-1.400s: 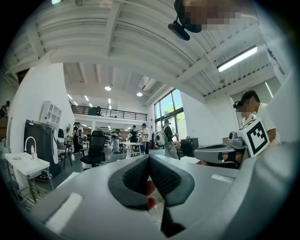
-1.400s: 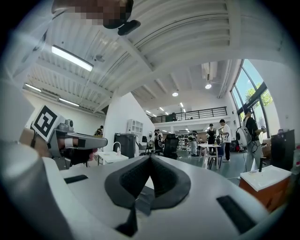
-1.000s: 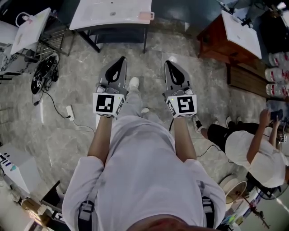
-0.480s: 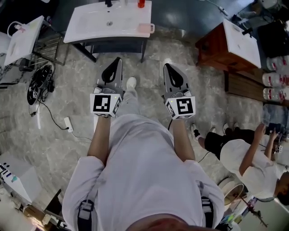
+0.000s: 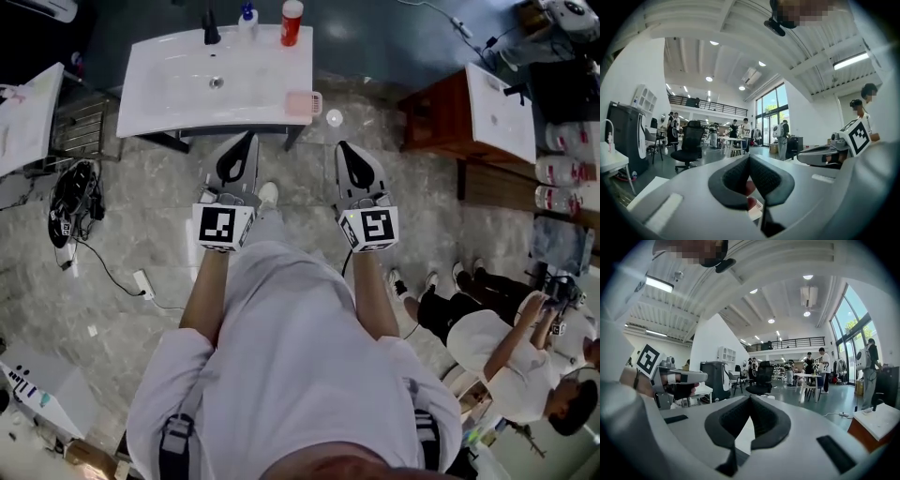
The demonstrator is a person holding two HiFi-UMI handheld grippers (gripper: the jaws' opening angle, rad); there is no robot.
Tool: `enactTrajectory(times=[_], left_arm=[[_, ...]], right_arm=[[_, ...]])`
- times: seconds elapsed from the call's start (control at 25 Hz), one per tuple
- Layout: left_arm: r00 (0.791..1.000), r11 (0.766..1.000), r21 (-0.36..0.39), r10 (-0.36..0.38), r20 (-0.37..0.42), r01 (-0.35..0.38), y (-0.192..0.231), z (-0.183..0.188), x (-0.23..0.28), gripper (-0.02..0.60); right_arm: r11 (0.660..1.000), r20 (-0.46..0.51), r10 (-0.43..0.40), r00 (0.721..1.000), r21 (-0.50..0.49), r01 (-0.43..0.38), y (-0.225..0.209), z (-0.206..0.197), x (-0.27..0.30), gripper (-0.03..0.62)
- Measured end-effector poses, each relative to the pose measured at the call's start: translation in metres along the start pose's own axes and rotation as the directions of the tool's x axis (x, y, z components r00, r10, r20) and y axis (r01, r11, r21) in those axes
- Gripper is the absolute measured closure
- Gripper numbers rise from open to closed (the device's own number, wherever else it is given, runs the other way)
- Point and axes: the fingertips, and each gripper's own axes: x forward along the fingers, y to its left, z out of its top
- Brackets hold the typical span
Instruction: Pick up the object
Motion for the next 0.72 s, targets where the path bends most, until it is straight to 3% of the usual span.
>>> enactTrajectory(times=[0.28,0.6,0.72], left_arm=[[0.999,0.999,-0.004,-0.037,-0.004,0.037,0.046,0.001,0.074,0.581],[0.998,0.998,-0.048,-0.041,-0.051,0.038,0.058,-0.016,0.091,0.581],[0.998,0.998,-0.050,-0.028,-0.062,0.025,0.055,-0.020,0.086,0.581]], right_arm=[[0.998,-0.073,-0.047,0.996,0.026,0.049,-0.033,-0.018,0.078,0.594],[0.995,-0.226,-0.042,0.973,0.080,0.061,-0.058,-0.083,0.120,0.591],[0.987,-0.292,-0.018,0.956,0.148,0.064,-0.066,-0.120,0.126,0.549]])
